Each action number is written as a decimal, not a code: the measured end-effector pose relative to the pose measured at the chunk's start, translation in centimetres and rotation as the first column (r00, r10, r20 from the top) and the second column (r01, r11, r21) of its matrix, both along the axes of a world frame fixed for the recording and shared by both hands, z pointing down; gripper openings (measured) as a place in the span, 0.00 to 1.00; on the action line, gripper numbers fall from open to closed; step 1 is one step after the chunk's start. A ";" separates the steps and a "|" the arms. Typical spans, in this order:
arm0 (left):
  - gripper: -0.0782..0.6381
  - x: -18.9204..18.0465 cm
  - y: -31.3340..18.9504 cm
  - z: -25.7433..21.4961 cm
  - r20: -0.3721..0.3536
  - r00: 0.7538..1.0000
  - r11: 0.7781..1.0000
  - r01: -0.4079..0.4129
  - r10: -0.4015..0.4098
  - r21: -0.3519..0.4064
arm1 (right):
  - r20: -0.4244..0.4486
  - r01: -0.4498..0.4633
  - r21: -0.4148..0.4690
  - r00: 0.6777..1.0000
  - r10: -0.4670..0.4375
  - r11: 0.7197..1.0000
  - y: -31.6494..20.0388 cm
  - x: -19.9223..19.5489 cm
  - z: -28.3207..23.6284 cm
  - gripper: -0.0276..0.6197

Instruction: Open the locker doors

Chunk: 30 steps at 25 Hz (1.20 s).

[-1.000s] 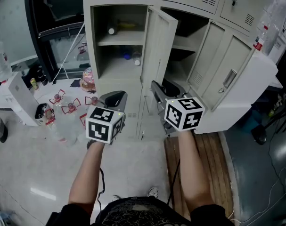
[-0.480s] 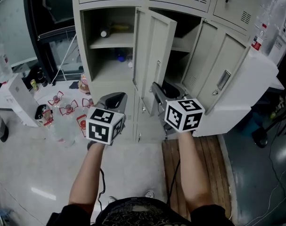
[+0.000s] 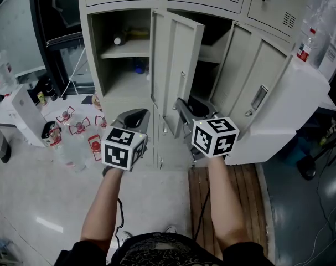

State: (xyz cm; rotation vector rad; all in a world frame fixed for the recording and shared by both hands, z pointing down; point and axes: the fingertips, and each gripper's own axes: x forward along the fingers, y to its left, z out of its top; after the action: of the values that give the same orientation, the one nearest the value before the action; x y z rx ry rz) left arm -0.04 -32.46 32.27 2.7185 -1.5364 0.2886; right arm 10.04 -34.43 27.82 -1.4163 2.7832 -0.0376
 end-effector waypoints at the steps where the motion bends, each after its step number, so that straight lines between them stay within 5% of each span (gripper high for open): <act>1: 0.11 0.1 0.0 0.0 -0.001 1.000 1.000 0.004 -0.004 -0.001 | -0.001 0.005 0.001 1.000 -0.005 1.000 0.0 0.0 0.0 0.23; 30: 0.11 -2.5 1.9 -0.1 -0.019 0.999 0.999 -0.049 0.049 -0.002 | -0.025 -0.124 -0.016 0.992 0.124 0.992 2.5 -0.4 0.6 0.22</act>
State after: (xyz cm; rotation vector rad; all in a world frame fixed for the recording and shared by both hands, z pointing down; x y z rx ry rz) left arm -2.53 -30.55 32.14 2.7519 -1.4662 0.2642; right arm 9.63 -31.91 28.40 -1.6013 2.7134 -0.0441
